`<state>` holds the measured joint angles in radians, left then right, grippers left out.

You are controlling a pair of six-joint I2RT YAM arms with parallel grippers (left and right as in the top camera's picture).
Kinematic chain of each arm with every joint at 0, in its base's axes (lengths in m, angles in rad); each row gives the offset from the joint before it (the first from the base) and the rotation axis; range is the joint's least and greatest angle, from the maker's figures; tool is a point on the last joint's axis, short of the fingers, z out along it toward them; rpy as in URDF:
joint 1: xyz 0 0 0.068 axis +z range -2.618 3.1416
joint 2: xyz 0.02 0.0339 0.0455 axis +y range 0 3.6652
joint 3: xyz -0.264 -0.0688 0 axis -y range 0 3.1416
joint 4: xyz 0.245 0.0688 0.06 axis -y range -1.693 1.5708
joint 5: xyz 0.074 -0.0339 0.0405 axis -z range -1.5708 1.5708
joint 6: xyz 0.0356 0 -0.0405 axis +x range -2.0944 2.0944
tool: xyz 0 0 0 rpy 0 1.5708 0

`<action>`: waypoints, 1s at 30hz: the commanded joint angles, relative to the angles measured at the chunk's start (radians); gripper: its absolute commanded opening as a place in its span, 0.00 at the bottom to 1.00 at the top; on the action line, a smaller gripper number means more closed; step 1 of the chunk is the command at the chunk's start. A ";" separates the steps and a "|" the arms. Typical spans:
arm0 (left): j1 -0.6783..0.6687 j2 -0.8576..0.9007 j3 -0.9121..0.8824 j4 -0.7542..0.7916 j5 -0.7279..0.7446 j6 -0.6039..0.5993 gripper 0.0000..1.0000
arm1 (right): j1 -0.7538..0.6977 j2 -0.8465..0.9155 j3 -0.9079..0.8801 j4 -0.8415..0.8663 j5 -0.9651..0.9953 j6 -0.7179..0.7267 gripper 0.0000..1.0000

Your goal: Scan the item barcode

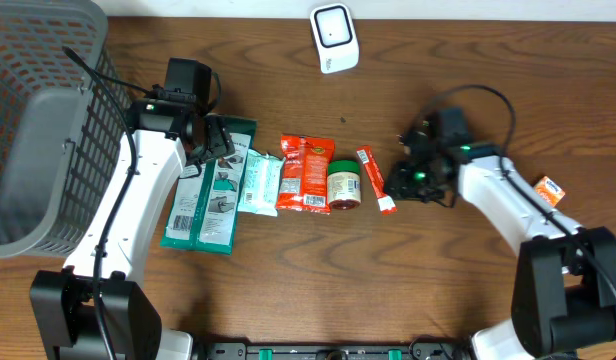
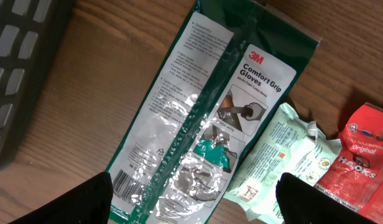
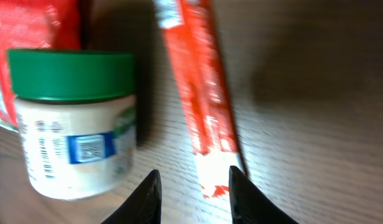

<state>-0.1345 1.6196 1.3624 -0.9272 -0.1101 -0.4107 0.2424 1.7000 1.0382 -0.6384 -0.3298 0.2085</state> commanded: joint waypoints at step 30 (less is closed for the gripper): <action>0.000 0.002 -0.003 -0.003 -0.006 0.006 0.84 | 0.235 0.154 0.026 0.032 0.478 -0.049 0.13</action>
<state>-0.1345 1.6196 1.3624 -0.9272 -0.1101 -0.4107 0.4721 1.8351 1.0519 -0.5838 0.1322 0.1711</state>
